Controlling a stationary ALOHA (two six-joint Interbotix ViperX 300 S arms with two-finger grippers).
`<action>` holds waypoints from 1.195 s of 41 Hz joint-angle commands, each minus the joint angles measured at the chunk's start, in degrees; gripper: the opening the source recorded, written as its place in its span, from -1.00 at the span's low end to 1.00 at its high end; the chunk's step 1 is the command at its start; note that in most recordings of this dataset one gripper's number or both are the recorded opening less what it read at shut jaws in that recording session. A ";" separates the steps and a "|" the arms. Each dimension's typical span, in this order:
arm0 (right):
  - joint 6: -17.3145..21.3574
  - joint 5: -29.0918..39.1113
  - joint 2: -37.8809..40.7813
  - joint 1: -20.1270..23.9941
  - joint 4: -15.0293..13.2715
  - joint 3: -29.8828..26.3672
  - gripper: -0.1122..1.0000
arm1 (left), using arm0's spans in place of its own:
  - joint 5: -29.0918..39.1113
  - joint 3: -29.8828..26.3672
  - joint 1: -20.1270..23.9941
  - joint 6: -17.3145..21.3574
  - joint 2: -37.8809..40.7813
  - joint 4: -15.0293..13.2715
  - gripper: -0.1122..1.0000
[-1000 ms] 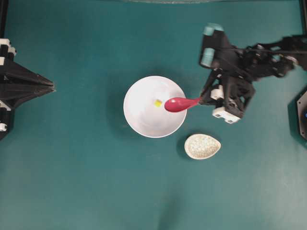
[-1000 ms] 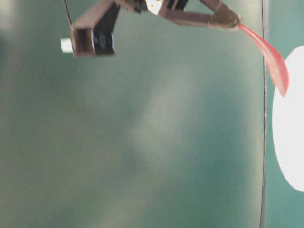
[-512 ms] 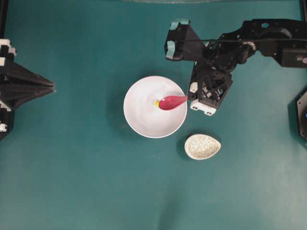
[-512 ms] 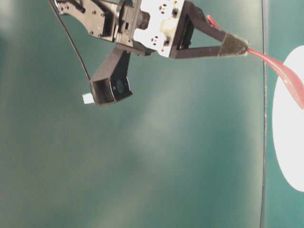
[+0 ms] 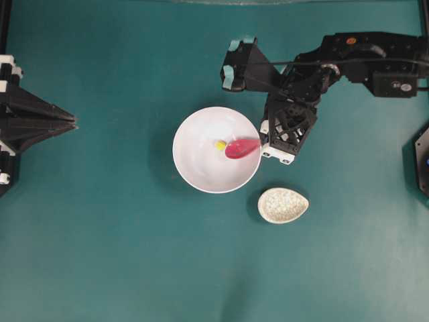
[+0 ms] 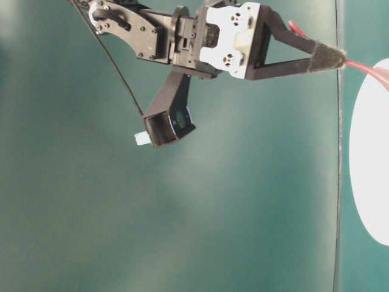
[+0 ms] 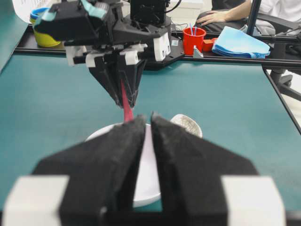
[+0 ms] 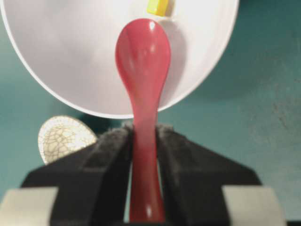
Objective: Scoop the yellow hexagonal prism block from the bowl with a spoon using the right arm.
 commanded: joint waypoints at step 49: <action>-0.70 -3.60 2.99 -0.09 -1.41 -3.16 -0.37 | -0.26 -1.67 0.00 0.18 0.26 -0.09 -0.54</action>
